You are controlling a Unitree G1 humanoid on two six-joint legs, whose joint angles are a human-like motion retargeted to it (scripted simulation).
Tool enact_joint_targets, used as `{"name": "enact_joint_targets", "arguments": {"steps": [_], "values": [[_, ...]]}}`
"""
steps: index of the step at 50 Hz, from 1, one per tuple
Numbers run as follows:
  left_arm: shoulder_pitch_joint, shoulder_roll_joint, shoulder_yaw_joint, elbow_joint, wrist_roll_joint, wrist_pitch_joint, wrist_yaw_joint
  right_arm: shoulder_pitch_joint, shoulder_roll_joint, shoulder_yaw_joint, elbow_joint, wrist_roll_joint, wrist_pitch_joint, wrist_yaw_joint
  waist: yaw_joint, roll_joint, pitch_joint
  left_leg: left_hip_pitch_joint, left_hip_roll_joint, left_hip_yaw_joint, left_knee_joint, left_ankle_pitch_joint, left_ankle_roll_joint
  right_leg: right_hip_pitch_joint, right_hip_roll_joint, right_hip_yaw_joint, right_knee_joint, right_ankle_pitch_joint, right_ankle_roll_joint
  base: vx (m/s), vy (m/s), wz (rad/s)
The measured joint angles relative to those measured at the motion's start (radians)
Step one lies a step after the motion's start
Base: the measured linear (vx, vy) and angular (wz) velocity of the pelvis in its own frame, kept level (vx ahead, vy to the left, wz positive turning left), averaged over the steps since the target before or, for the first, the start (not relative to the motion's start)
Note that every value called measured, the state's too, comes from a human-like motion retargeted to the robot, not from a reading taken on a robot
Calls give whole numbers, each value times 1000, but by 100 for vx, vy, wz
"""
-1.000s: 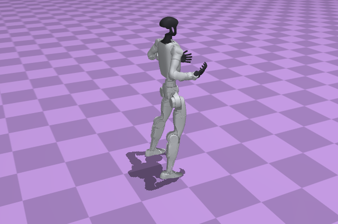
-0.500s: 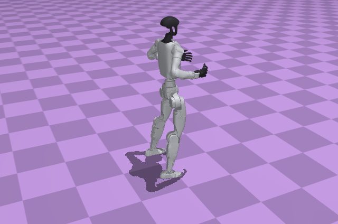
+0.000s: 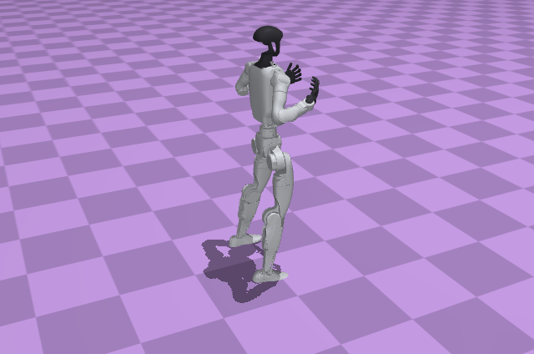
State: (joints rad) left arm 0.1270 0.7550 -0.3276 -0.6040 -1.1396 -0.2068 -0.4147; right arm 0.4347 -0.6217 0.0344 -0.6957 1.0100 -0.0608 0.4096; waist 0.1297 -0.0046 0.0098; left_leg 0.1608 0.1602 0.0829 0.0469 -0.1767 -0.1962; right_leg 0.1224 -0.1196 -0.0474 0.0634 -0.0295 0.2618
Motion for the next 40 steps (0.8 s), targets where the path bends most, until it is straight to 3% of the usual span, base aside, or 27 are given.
{"name": "enact_joint_targets", "arguments": {"steps": [4,12,20,23,33,40], "values": [[-8,-13,-24,-25,-43,2,-34,-14,9,45,-51,99,16,55,-4,4,-3,0,1,0,1,-1,0,0,1,1,0,0,0,0,0,0],[-16,-45,-11,-47,-53,-54,54,-22,24,36,-90,70,-47,-37,-6,8,-7,5,2,3,-1,-1,-1,3,3,2,-1,-1,0,0,0,0],[-14,-62,103,-173,-181,-60,-37,-35,91,43,-147,404,-26,41,-21,4,-13,7,-6,2,1,-6,3,7,-6,4,-3,-4,0,0,0,0],[-32,-68,96,-196,-183,-53,-50,-47,90,47,-172,431,-4,74,-21,6,-16,7,-5,3,2,-7,3,7,-5,5,-2,-4,0,0,0,0],[-265,5,29,-172,-192,-84,21,-199,-6,14,-173,328,-52,-21,-18,1,-36,14,-11,5,0,-7,5,11,-12,7,-1,-6,0,0,0,0],[-338,123,30,-160,-314,-47,-100,-306,-131,-30,-198,439,-23,62,-31,1,-58,7,-15,5,0,-5,6,6,-16,8,-5,-2,0,0,0,0]]}}
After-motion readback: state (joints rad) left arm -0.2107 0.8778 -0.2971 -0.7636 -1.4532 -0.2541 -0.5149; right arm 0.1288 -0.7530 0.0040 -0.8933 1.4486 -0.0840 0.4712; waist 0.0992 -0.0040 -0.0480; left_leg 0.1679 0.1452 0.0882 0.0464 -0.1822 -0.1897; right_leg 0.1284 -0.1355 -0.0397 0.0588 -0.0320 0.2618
